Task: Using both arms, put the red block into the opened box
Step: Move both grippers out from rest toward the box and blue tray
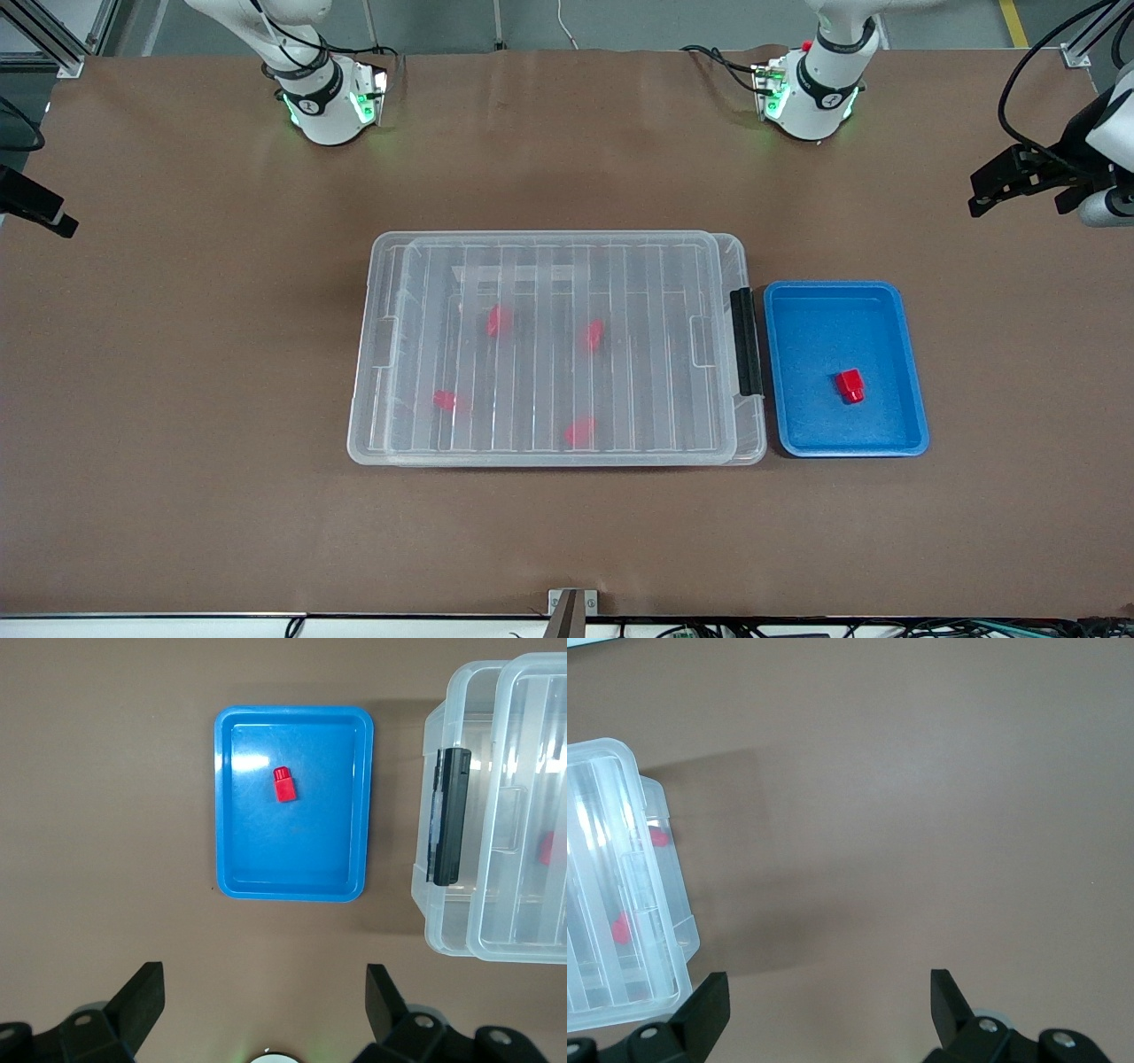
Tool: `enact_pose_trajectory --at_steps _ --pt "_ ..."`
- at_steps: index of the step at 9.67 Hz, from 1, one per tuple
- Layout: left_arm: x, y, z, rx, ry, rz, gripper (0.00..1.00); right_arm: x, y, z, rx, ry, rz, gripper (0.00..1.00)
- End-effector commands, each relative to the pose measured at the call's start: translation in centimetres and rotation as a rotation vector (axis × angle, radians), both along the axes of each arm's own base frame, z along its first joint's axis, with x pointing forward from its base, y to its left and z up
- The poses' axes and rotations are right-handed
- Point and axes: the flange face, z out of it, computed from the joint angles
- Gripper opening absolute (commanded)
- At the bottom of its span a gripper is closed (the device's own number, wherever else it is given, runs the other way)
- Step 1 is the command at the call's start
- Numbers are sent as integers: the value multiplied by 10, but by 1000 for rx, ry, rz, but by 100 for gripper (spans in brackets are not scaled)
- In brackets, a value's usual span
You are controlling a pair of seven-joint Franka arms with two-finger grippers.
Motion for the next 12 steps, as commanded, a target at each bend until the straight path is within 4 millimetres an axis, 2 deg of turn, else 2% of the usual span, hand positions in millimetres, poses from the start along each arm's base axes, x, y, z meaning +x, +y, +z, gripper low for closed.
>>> enact_pose_trajectory --at_steps 1,2,3,4,5,7,8,10,12 --pt "3 -1 -11 11 36 -3 100 -3 0 2 -7 -5 9 100" --pt "5 -1 -14 21 39 -6 100 -2 0 3 -7 -6 9 100" --pt "7 0 -16 19 43 -8 100 5 1 -8 -17 12 19 100" --pt "12 -2 -24 18 58 -10 100 24 6 -40 5 69 28 100" --pt "14 -3 -28 16 64 -7 100 30 23 -48 7 77 58 100" --pt "32 -4 -55 2 72 6 100 59 95 -84 -10 60 152 100" --pt "48 -4 -78 -1 66 4 100 72 120 -110 3 74 152 100" --pt "85 -5 -142 -16 72 3 100 92 180 -168 -8 95 217 100" --pt "109 -8 -212 -31 68 12 100 99 220 -224 -13 138 264 100"
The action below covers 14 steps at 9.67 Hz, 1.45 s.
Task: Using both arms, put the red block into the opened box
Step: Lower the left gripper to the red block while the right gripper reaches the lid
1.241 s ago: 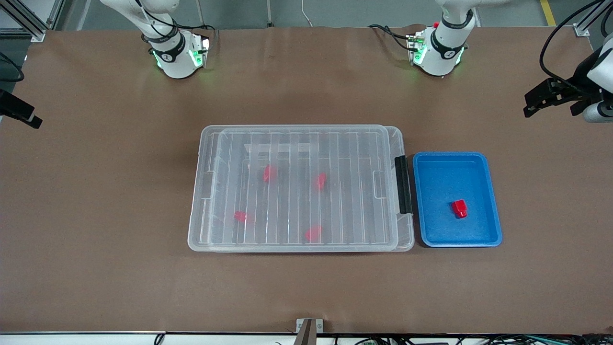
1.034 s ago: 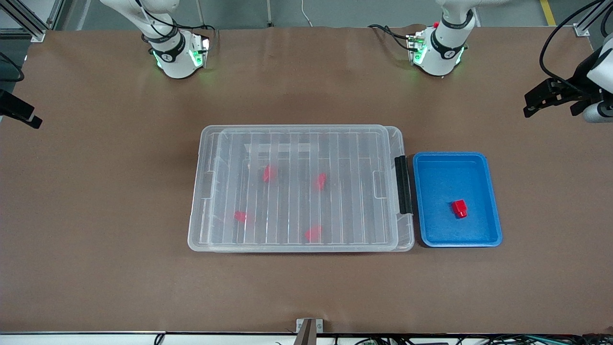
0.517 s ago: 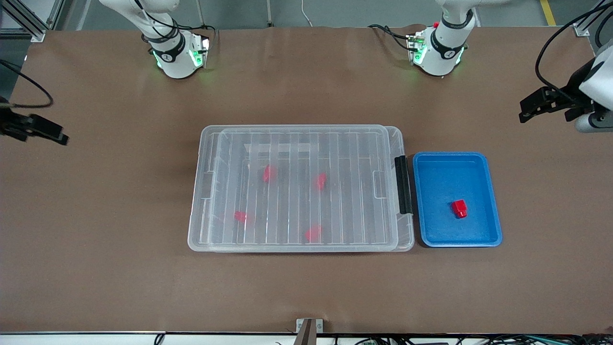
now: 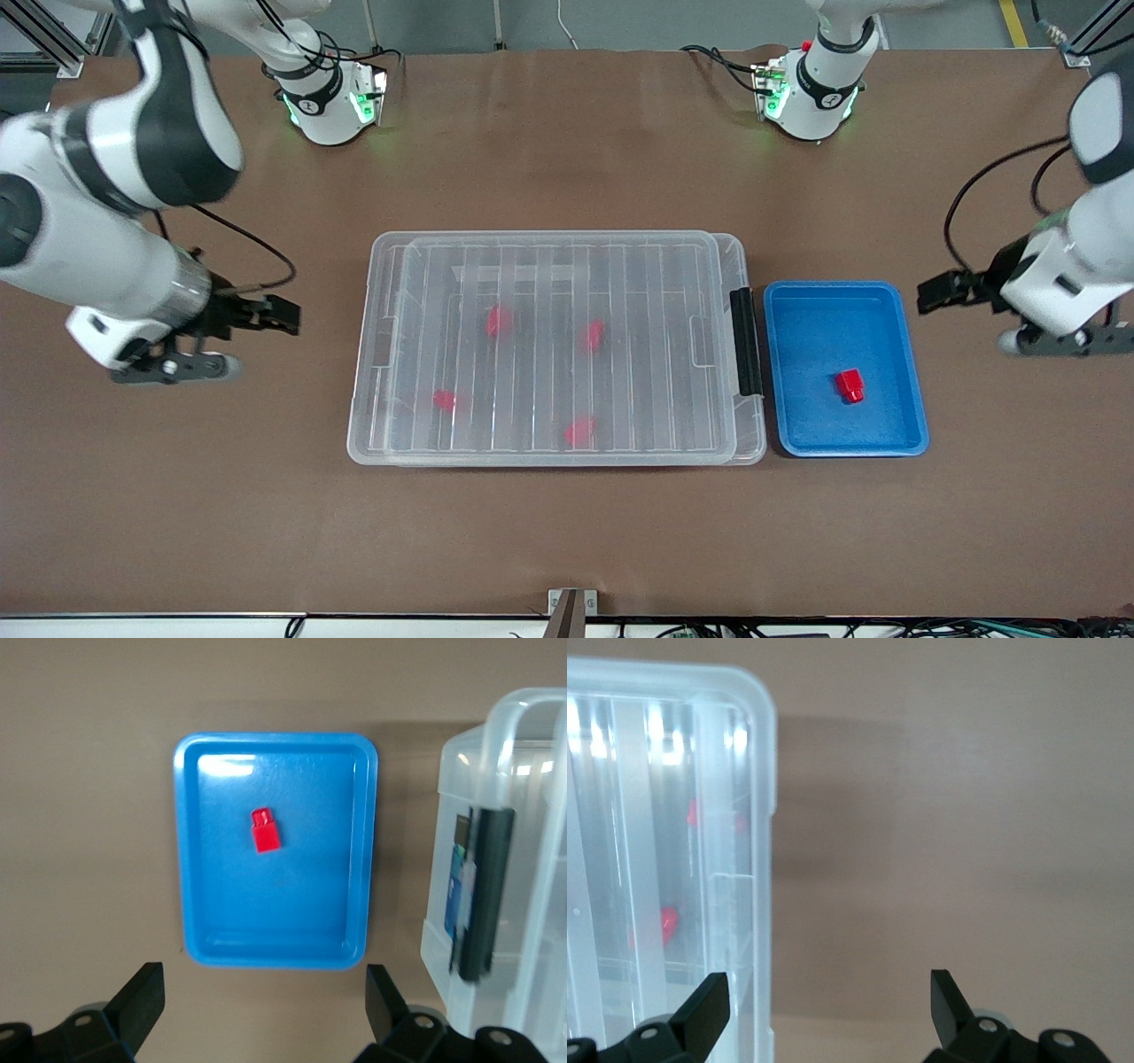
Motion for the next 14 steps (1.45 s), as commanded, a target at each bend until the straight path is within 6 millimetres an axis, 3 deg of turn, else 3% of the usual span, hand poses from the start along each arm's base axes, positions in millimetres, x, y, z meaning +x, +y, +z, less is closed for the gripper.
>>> enact_pose_trajectory --at_steps 1,3,5,6,7,12,14 --pt "20 -6 -88 4 22 37 100 6 23 -43 -33 16 27 100" --pt "18 -7 -146 16 0 63 100 2 20 -74 -74 19 45 100" --pt "7 0 -195 52 -2 50 100 -2 23 -92 -70 8 54 100" --pt "1 1 -221 50 1 83 92 -4 27 -96 -75 9 64 100" --pt "-1 -1 -242 44 -6 113 91 -5 32 -97 -81 7 77 100" --pt "-6 10 -302 74 -25 150 87 -6 37 -118 -141 22 121 100" --pt "-8 14 -315 69 -26 160 79 -5 36 -123 -154 25 129 100"
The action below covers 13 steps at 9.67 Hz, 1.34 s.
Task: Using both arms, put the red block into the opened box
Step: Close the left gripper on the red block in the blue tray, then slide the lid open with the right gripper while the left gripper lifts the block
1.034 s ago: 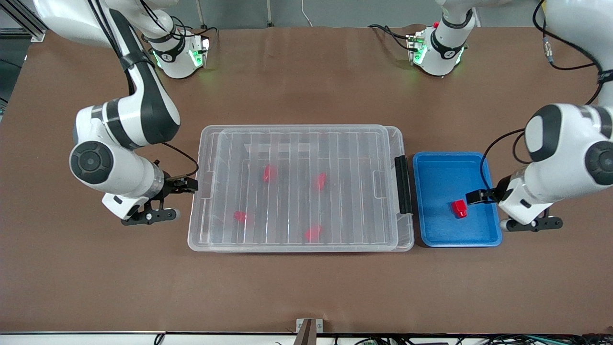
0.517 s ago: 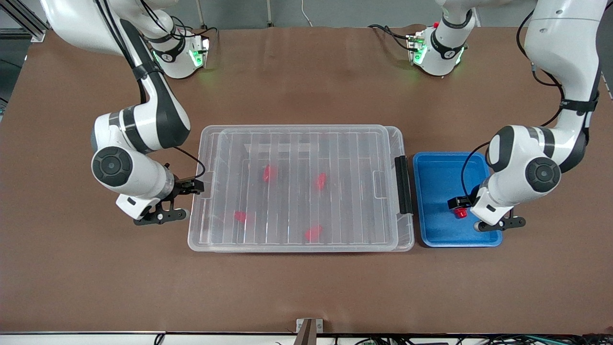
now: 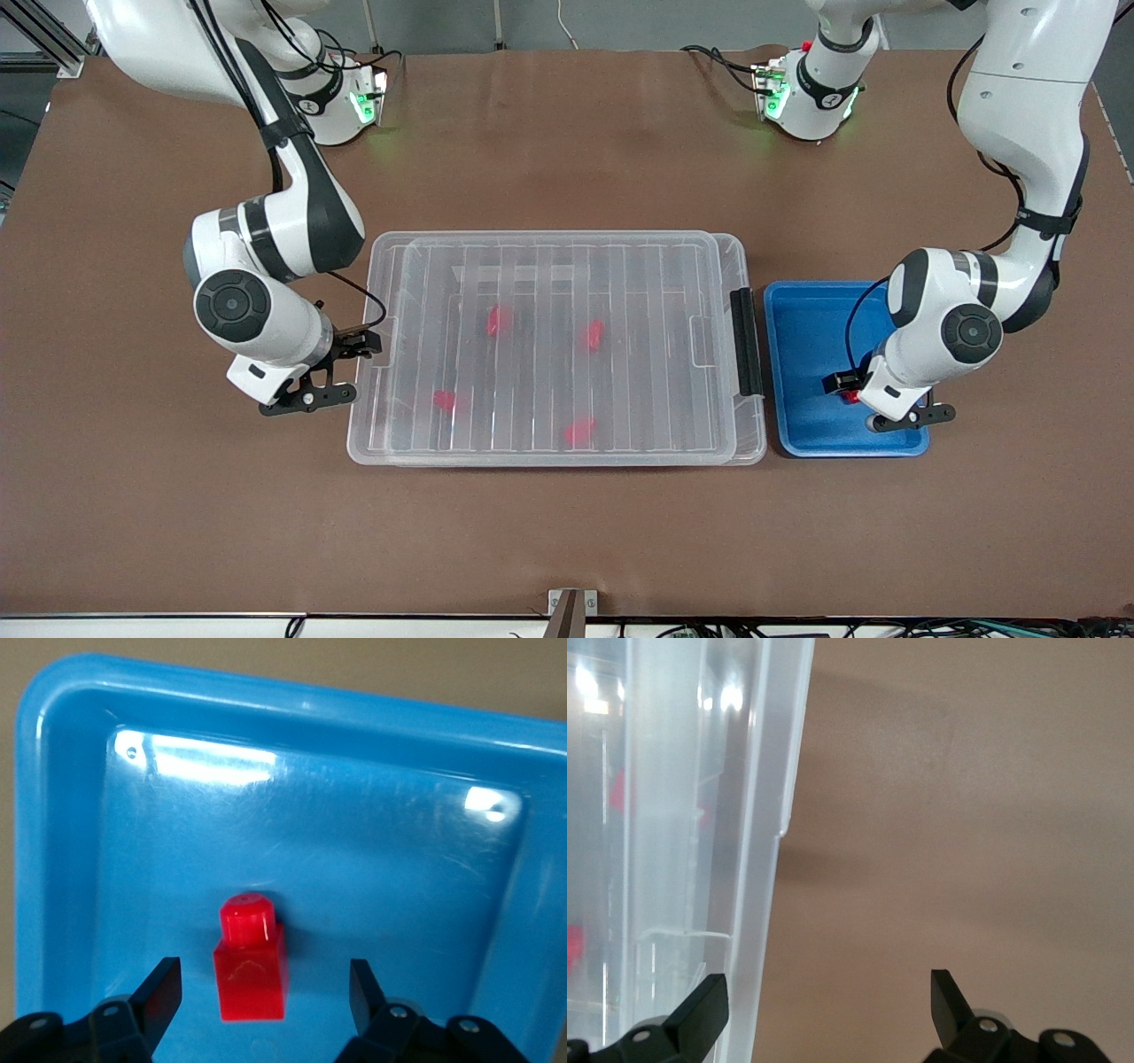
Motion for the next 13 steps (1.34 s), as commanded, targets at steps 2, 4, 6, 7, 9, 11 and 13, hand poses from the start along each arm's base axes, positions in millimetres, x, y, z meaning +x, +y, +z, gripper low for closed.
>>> enact_pose_trajectory --at_steps 2,4,6,7,9,11,13 --pt "-6 1 -26 9 11 40 54 -2 2 -8 -34 -1 12 100" --pt "-5 -1 -26 8 10 38 19 -3 7 -7 -22 1 17 100" --pt "-4 -3 -24 8 7 35 7 0 -7 -10 -35 3 29 100" --pt "-4 -7 -22 8 4 32 6 3 -20 -10 -43 11 73 100" --pt "-2 -13 -15 6 -2 40 4 8 -46 -11 -44 25 108 100" --pt "1 -22 4 8 -23 26 3 10 -62 -14 -46 36 117 100" --pt "1 -47 40 21 -30 -10 3 10 -80 -13 -54 58 122 100"
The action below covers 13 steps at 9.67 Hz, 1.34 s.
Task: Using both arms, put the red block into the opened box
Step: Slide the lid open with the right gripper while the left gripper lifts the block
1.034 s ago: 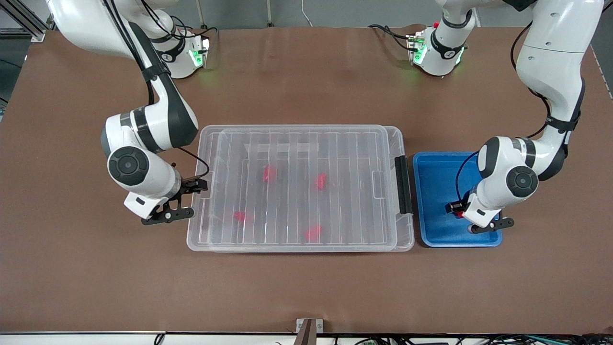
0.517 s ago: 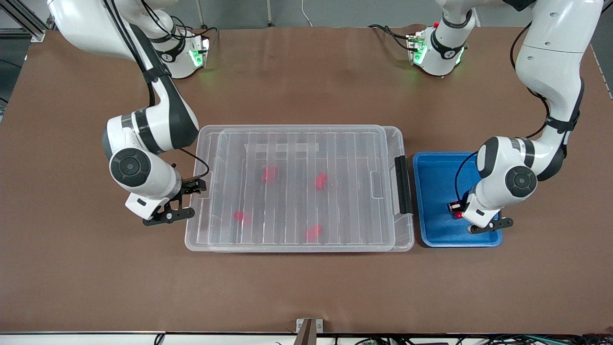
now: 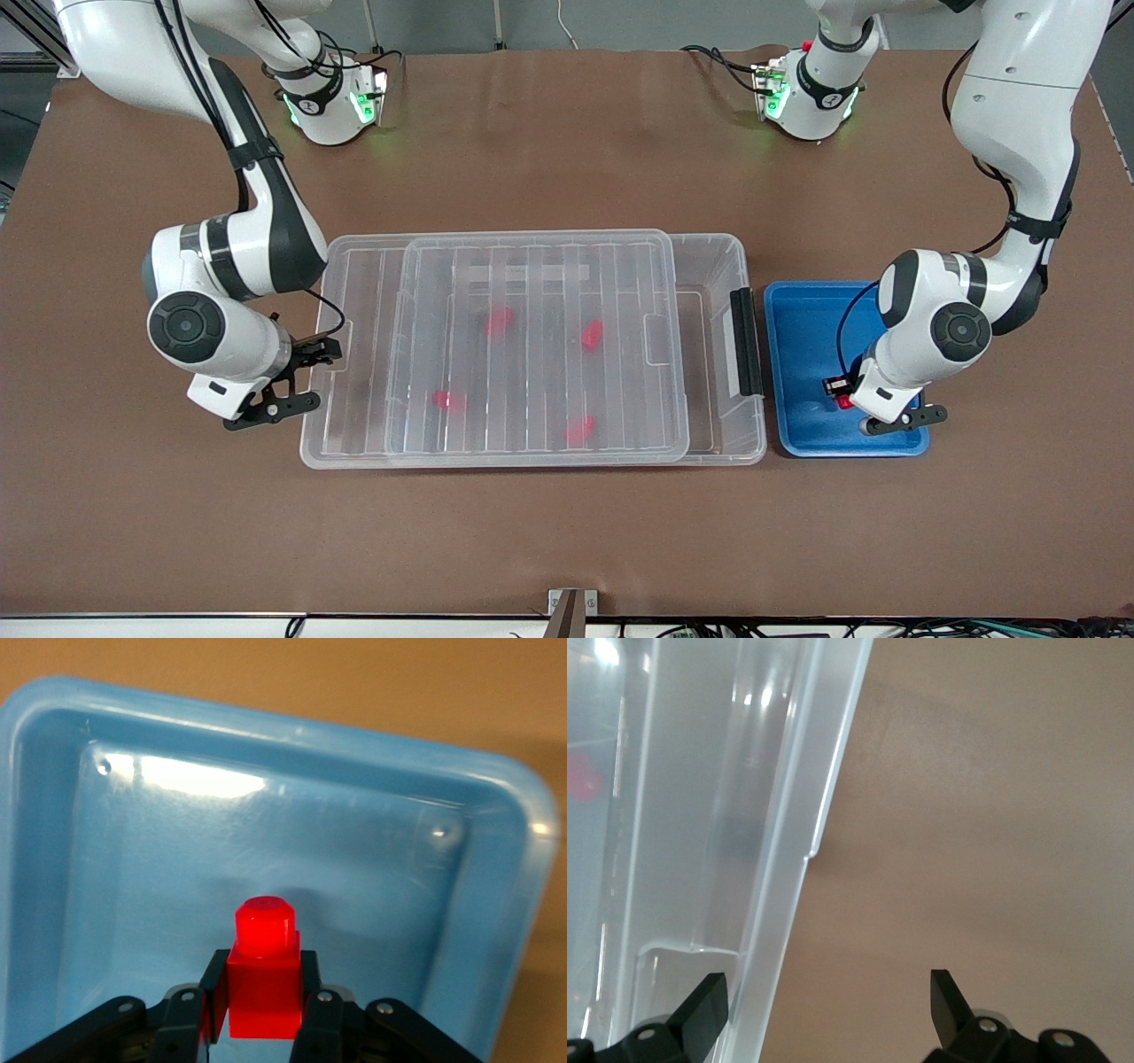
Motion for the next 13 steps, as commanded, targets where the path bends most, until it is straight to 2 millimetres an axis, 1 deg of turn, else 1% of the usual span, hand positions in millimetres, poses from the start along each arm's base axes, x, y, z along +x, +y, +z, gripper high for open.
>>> enact_pose_trajectory --at_steps 1,3,4,5,6,7,8,9,10,11,12,13 --pt "-3 -31 39 32 10 -33 3 -3 -25 1 -21 28 30 100" --pt "2 -67 92 19 16 -72 3 -2 -50 3 -16 49 34 100" --pt "2 -81 120 16 19 -86 2 -3 -55 3 -15 59 37 100" --pt "-4 -101 138 10 19 -74 1 -3 -60 4 -18 62 33 100" --pt "-14 -131 149 -7 9 -50 1 -3 -75 3 -16 76 34 100" --pt "-23 -156 152 -16 4 -31 1 -2 -94 5 -7 85 47 100" --pt "-32 -181 149 -18 7 -22 1 -1 -109 6 0 91 58 100" --pt "-44 -213 145 -22 9 -33 1 -2 -116 6 -1 101 54 100" --pt "-48 -229 137 -25 17 -36 1 -2 -121 6 0 101 47 100" --pt "-49 -239 127 -30 27 -40 1 -2 -127 6 -7 103 43 100" --pt "-49 -243 115 -40 30 -43 1 -2 -132 7 -8 106 66 100" --pt "-48 -250 95 -55 39 -46 2 -2 -136 8 -7 112 66 100"
